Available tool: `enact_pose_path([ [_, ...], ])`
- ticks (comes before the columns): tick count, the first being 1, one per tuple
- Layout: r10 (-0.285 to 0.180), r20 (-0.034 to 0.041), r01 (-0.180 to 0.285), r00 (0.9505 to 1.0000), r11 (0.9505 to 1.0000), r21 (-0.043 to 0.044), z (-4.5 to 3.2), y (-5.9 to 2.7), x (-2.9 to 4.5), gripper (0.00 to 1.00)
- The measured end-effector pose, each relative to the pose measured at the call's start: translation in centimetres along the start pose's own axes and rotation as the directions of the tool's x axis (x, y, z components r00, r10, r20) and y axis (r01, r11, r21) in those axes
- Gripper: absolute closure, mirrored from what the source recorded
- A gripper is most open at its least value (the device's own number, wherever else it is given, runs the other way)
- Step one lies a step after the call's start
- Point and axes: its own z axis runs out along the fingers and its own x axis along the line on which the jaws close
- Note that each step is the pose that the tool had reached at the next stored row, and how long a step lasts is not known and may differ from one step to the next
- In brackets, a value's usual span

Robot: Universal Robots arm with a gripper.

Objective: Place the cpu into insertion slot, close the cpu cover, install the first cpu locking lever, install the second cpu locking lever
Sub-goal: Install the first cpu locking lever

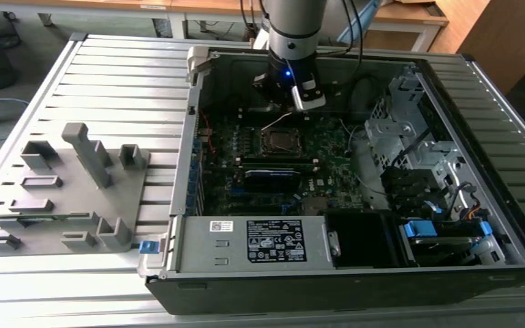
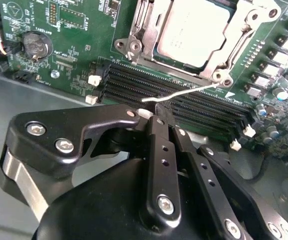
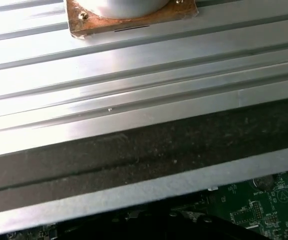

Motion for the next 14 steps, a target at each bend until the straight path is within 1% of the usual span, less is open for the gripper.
enact_pose_path([
  [4, 0.000, 0.0000, 0.000, 1.0000, 1.0000, 0.0001, -0.53, 0.11, -0.02, 0.90],
  [7, 0.000, 0.0012, 0.000, 1.0000, 1.0000, -0.0004, -0.54, 0.09, 0.09, 0.90],
  [11, -0.001, 0.0053, 0.001, 1.0000, 1.0000, -0.0014, -0.52, -0.02, 0.54, 0.90],
  [14, -0.002, 0.0071, 0.002, 1.0000, 1.0000, -0.0013, -0.46, -0.12, 0.89, 0.90],
])
